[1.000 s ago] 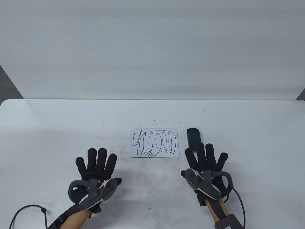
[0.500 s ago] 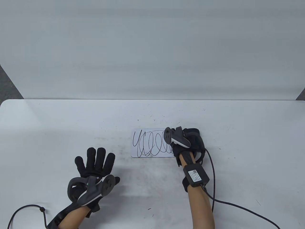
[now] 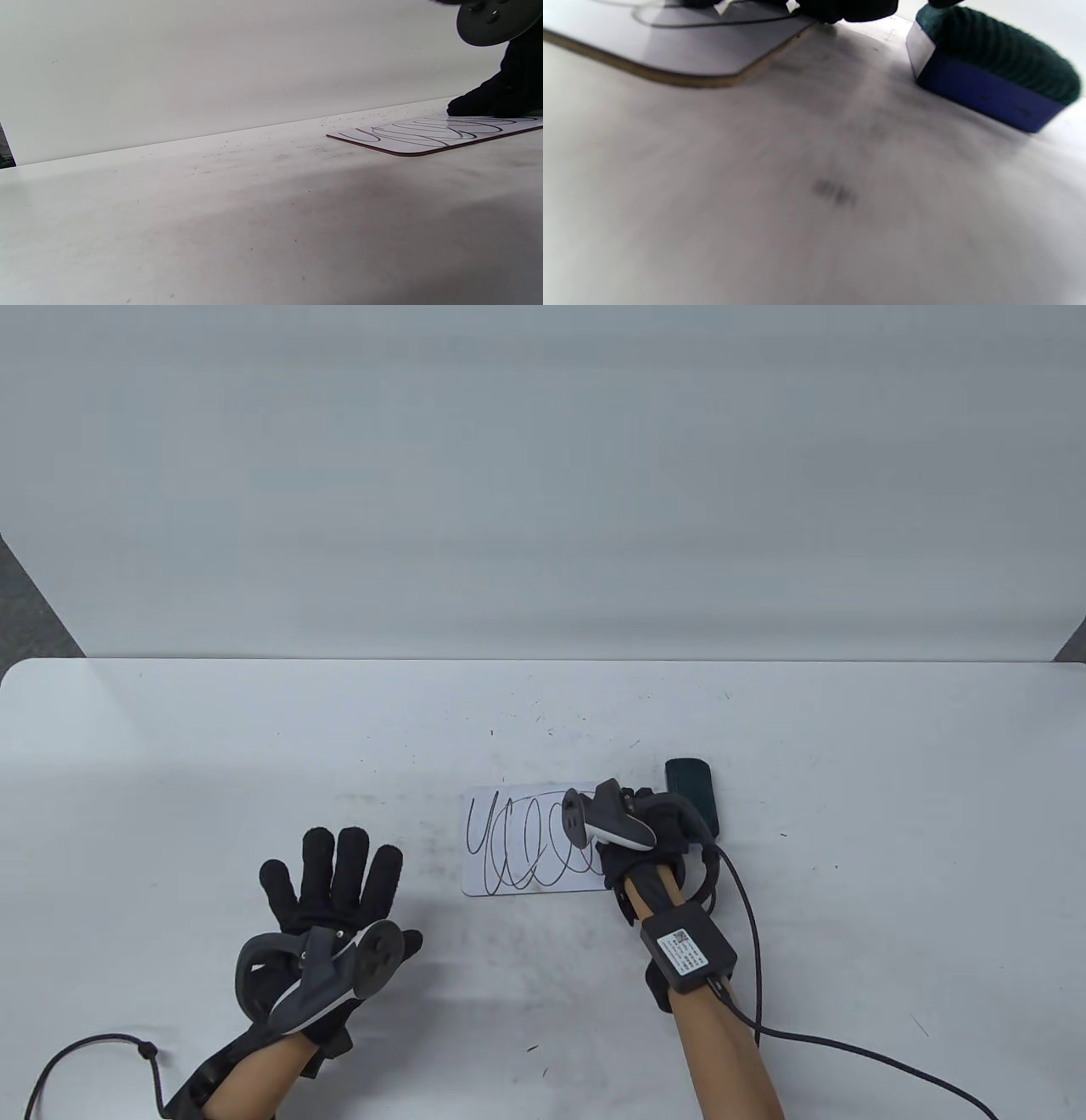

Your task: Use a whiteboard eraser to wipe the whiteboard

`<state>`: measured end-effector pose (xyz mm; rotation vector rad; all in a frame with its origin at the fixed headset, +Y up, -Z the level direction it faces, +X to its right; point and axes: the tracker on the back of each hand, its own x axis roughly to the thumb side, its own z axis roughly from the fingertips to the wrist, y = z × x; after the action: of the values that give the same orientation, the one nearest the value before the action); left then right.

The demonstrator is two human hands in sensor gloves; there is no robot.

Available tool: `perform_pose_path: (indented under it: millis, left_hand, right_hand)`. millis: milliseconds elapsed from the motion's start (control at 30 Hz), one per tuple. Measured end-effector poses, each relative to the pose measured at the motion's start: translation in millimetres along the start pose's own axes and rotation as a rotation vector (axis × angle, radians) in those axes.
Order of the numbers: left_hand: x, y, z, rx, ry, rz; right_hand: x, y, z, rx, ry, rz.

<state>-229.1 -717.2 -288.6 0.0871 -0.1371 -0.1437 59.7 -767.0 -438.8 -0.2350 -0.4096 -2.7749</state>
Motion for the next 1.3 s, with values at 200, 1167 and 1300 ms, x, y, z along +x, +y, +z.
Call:
perform_pose_path:
  millis: [200,1167,1300]
  left_hand:
    - [-0.2,4.8,4.1,0.027,0.006,-0.004]
    - [-0.4,5.8,4.0,0.017,0.007,0.022]
    - [-2.5,4.3,2.5,0.003,0.014,0.029]
  right_hand:
    - [20.8,13.6,50.3,-0.022,-0.022,0.013]
    - [-44.2,-9.8,64.8,-0.166,0.213,-0.417]
    - [-74.8,-9.6,43.7,-0.211,0.355,-0.376]
